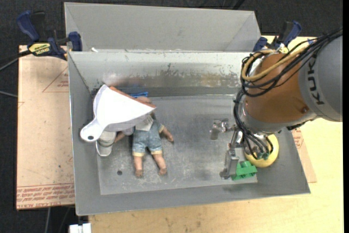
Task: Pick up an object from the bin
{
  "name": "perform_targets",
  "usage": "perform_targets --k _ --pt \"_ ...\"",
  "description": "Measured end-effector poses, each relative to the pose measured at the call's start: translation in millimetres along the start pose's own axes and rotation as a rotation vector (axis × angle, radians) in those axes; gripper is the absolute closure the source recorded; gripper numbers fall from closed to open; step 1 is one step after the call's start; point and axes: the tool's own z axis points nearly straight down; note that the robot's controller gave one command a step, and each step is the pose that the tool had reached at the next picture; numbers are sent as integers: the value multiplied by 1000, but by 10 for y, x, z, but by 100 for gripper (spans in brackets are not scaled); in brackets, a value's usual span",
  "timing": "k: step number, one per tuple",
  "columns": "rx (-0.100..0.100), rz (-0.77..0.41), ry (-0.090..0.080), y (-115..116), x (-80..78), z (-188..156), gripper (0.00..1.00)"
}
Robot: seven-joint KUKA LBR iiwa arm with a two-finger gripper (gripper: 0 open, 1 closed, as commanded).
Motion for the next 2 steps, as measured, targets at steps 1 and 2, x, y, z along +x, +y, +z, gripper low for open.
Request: perform_targets --k 1,2 --pt "0 -1 -7 1 -17 -44 0" --pt "0 -23 -3 180 -234 -169 0"
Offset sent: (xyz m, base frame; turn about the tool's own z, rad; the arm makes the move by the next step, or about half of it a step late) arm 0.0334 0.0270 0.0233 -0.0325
